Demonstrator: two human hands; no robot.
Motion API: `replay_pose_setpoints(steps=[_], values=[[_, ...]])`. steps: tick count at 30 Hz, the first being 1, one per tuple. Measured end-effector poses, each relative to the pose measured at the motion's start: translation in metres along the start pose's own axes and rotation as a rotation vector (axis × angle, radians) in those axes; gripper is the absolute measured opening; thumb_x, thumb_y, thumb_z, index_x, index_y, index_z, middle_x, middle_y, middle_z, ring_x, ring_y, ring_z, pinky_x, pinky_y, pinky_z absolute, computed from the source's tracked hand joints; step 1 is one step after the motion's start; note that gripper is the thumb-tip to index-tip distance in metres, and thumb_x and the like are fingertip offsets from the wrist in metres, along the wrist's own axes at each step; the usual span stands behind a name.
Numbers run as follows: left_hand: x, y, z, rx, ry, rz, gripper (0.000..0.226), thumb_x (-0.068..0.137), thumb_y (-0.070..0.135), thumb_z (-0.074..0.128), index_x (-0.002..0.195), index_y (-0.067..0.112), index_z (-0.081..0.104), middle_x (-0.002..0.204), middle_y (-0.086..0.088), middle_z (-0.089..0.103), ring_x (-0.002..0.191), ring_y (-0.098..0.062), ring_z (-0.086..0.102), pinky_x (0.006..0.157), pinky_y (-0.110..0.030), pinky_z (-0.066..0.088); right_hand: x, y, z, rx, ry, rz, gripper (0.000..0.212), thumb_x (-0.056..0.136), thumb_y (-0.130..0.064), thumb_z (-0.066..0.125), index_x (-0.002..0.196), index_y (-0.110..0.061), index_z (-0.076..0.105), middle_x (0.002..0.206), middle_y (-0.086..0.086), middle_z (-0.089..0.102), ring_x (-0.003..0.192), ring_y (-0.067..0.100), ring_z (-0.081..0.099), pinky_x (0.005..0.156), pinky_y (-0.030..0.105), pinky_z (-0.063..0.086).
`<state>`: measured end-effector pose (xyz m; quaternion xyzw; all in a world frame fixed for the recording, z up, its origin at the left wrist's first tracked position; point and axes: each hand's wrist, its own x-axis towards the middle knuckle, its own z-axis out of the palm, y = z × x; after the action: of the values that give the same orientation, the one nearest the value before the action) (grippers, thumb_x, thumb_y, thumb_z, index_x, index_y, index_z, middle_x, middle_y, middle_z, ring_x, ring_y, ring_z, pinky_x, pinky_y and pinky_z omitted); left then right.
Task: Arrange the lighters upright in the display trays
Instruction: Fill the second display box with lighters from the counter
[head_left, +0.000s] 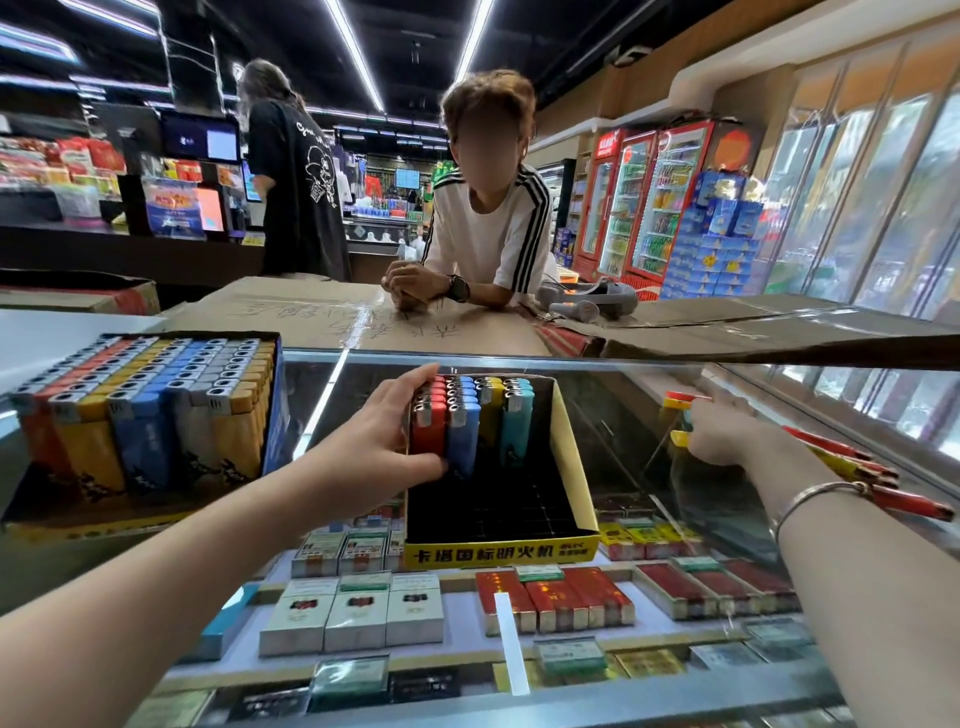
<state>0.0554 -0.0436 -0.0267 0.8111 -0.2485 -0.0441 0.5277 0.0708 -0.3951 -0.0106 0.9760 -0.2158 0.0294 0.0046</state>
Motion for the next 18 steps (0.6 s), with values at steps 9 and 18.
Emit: replay_pose_setpoints(steps=[9,18], values=[[0.002,-0.002,-0.003,0.021,-0.008,0.013,0.087,0.062,0.028,0.069,0.131,0.056,0.023,0.124,0.014,0.03,0.115,-0.02,0.046,0.094,-0.043,0.049,-0.018,-0.017,-0.002,-0.066,-0.008,-0.012,0.043,0.091,-0.015,0.05,0.132,-0.008,0.041,0.145,0.02,0.029,0.134,0.037,0.026,0.108,0.049,0.032],[0.003,-0.005,-0.006,0.039,-0.033,0.027,0.088,0.061,0.03,0.068,0.132,0.056,0.023,0.124,0.014,0.029,0.115,-0.019,0.045,0.095,-0.044,0.048,-0.04,-0.046,-0.012,0.037,-0.068,-0.198,0.036,0.09,-0.009,0.051,0.125,-0.012,0.045,0.109,0.008,0.052,0.1,0.021,0.053,0.076,0.028,0.045]])
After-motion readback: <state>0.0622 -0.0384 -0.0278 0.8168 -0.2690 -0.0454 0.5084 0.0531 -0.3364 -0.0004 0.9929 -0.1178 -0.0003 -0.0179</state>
